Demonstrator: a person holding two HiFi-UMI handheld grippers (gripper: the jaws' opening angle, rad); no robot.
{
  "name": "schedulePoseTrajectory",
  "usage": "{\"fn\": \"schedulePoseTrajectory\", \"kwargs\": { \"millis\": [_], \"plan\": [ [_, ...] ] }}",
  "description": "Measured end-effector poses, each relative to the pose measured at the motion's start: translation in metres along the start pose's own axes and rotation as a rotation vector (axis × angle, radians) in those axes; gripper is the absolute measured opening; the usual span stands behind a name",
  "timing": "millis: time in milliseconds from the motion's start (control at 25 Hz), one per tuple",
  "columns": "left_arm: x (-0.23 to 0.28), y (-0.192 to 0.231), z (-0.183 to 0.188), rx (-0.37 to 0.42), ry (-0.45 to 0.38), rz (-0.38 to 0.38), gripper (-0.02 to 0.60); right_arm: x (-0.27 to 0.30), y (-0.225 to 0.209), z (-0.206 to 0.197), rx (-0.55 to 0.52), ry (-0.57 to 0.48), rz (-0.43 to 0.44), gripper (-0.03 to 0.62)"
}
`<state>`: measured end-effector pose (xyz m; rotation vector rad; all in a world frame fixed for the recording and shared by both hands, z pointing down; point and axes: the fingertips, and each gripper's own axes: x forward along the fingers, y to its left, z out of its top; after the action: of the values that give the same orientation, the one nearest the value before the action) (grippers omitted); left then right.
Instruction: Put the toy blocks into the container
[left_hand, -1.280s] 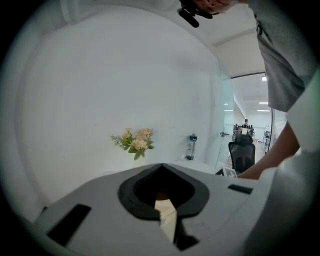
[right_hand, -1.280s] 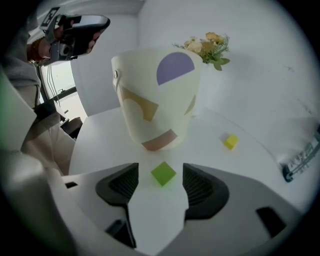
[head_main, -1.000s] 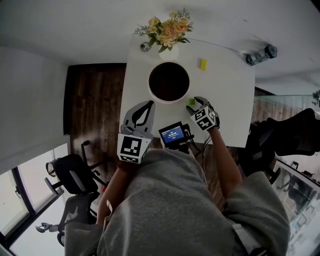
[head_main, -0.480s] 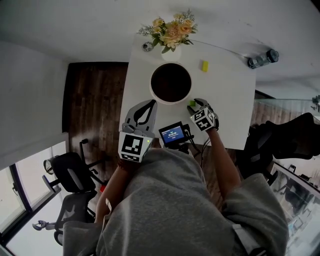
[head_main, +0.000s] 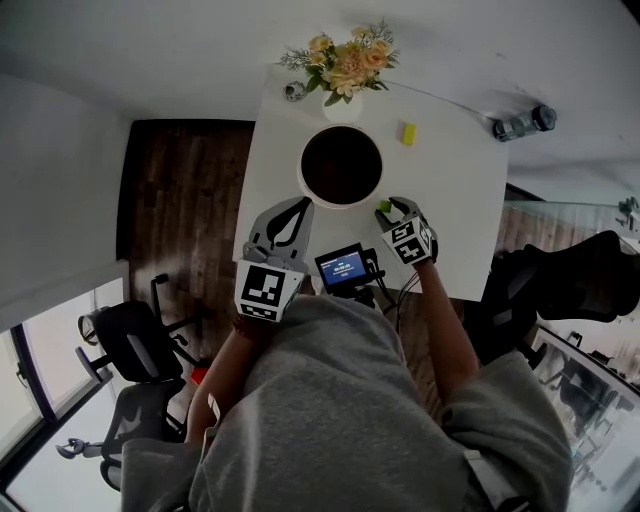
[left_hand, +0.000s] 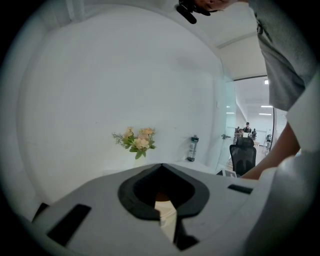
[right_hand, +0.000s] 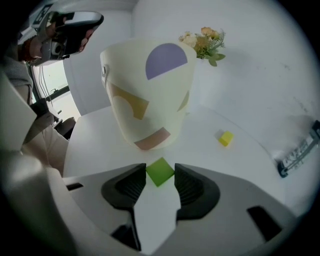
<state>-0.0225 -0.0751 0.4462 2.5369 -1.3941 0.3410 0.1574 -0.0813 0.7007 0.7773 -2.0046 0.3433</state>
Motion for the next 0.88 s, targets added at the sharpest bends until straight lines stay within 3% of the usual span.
{"fn": "schedulePoseTrajectory", "kwargs": {
  "millis": [280,440,600,720,880],
  "plan": [
    [0.002,0.003,0.002,-0.009,-0.009,-0.003,0.006,-0.035,-0.051,0.033,0.010,-0.073,-0.109,0.181],
    [0.000,0.008,0.003,-0.010,-0.011,0.004,0.006,-0.069,-0.096,0.080,0.070,-0.207,-0.189,0.181],
    [-0.003,0.012,0.001,-0.017,-0.011,0.016,0.006,-0.112,-0.125,0.139,0.033,-0.333,-0.277,0.179],
    [-0.005,0.014,0.000,-0.019,-0.011,0.021,0.006,-0.139,-0.124,0.185,-0.023,-0.414,-0.304,0.179],
    [-0.007,0.015,0.000,-0.020,-0.013,0.027,0.006,-0.151,-0.089,0.229,-0.131,-0.473,-0.257,0.179]
  ]
}}
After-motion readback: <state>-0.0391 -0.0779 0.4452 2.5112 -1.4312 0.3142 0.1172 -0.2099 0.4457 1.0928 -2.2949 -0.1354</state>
